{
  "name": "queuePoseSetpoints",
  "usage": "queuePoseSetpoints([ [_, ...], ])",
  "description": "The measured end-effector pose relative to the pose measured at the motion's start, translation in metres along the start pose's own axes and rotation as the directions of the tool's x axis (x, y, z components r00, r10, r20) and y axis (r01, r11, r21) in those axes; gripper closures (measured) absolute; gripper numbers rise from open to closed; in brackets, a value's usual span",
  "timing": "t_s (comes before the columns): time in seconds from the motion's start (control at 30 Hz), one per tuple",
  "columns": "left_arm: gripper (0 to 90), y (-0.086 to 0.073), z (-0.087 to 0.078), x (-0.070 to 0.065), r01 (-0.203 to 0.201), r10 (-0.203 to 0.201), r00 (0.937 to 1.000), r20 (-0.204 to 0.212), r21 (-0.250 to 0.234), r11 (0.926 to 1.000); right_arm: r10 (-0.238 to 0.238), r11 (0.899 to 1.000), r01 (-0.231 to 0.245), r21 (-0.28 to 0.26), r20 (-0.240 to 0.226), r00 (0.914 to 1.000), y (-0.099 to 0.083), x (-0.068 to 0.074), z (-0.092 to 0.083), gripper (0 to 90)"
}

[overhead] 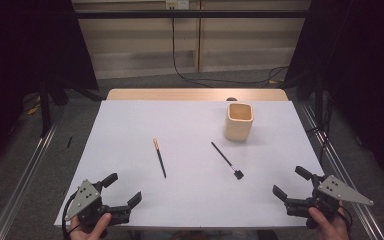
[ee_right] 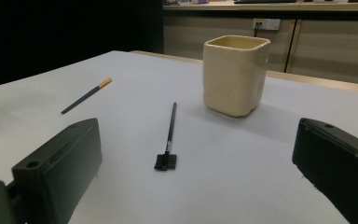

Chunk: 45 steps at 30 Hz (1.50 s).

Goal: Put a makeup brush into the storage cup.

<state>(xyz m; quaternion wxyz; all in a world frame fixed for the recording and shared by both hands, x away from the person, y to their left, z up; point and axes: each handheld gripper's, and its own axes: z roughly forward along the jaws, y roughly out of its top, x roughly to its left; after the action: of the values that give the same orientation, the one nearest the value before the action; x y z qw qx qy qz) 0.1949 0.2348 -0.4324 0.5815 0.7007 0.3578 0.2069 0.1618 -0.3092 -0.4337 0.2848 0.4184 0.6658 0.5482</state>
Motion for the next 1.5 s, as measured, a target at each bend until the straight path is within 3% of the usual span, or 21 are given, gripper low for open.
queuePoseSetpoints([
  [0.2,3.0,0.000,0.004,0.000,0.001,-0.002,1.0000,0.009,0.018,0.9998,0.018,1.000,-0.018,0.009,-0.017,0.9997,-0.002,-0.003,0.000,0.3],
  [0.33,3.1,0.001,0.002,-0.003,-0.020,0.020,0.9996,0.019,0.023,0.9995,0.007,1.000,-0.007,0.009,-0.027,0.9996,-0.001,0.000,0.002,0.3],
  [0.47,2.8,0.002,0.002,-0.005,-0.022,0.022,0.9997,-0.008,0.023,0.9995,-0.004,1.000,0.004,0.006,-0.036,0.9994,-0.001,0.001,0.002,0.2],
  [0.6,2.8,0.004,0.004,-0.007,-0.027,0.026,0.9995,0.019,0.033,0.9991,-0.021,1.000,0.021,-0.004,-0.051,0.9985,0.001,0.004,0.000,0.0],
  [1.07,2.8,0.006,0.016,-0.004,-0.022,0.021,0.9997,0.015,0.057,0.9981,-0.002,1.000,0.002,0.003,-0.033,0.9995,-0.001,-0.001,-0.001,0.3],
  [1.27,2.8,0.018,0.021,-0.001,-0.058,0.058,0.9983,-0.004,0.038,0.9976,-0.016,1.000,0.016,0.012,-0.039,0.9991,-0.001,0.000,-0.001,0.1],
  [1.5,2.8,0.026,0.029,0.006,-0.058,0.058,0.9983,-0.001,0.038,0.9976,-0.004,1.000,0.004,0.016,-0.028,0.9996,-0.002,-0.002,-0.002,0.2],
])
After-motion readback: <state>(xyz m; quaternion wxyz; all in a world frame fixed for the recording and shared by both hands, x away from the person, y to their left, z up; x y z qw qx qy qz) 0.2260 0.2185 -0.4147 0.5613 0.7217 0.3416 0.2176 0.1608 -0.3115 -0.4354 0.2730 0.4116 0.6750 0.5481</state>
